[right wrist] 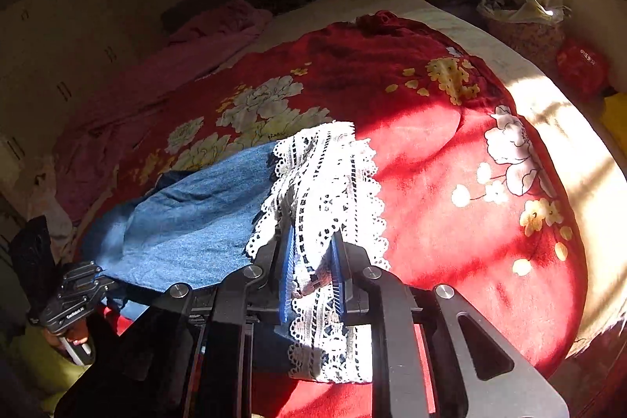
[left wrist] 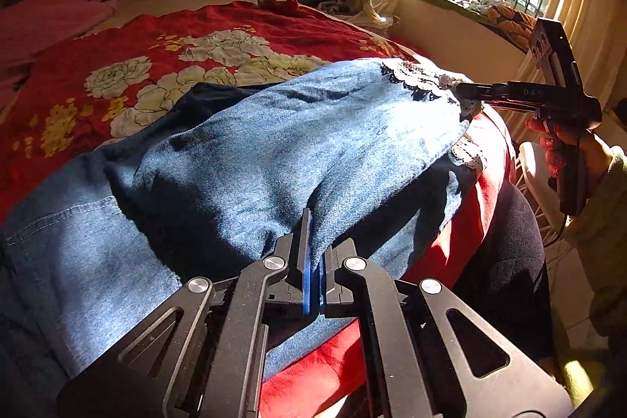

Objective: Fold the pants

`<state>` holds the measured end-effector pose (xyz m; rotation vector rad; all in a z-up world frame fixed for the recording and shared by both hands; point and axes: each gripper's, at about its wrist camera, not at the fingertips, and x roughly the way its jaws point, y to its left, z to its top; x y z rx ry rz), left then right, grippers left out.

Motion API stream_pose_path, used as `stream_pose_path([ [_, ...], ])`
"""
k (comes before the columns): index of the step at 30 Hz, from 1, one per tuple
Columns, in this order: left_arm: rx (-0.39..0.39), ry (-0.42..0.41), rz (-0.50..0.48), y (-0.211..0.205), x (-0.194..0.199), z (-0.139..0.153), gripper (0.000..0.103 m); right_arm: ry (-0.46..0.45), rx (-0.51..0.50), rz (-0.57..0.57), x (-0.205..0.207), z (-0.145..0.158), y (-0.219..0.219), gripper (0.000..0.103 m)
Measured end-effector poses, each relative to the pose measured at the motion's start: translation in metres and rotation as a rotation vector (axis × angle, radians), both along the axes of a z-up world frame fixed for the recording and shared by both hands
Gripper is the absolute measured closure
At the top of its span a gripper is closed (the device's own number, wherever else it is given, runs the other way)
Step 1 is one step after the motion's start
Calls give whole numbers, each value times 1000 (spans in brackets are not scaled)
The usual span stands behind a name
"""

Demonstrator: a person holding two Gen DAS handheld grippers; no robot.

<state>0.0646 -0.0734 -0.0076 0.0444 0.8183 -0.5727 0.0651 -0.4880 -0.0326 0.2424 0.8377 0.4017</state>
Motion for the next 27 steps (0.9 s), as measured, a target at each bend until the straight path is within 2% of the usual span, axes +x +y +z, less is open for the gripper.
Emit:
stream_pose_path([
  [3,4,8,-29,-1,-11,-3,103,31,-12,-13,-18,-12,-1,88],
  [6,59,3,-42,-7,-17,-12,103,40,-43,-33,-30,-23,3,88],
  [10,90,40,-39,-10,-14,-27,103,45,-75,-43,-34,-35,4,85],
  [11,96,43,-38,-11,-13,-29,103,45,-88,-51,-35,-35,4,83],
  [15,118,39,-35,-14,-14,-36,102,25,-146,-111,-46,-25,-7,58],
  [18,115,42,-28,-15,-15,-38,102,-46,-140,-127,-60,-9,-9,58],
  [22,110,45,-28,-20,-16,-40,100,-107,-125,24,-69,1,31,58],
  [24,109,41,-37,-23,-18,-40,94,-77,-175,74,-61,-11,51,59],
  [27,102,45,-42,-18,-25,-36,86,6,-306,27,-42,-42,57,61],
])
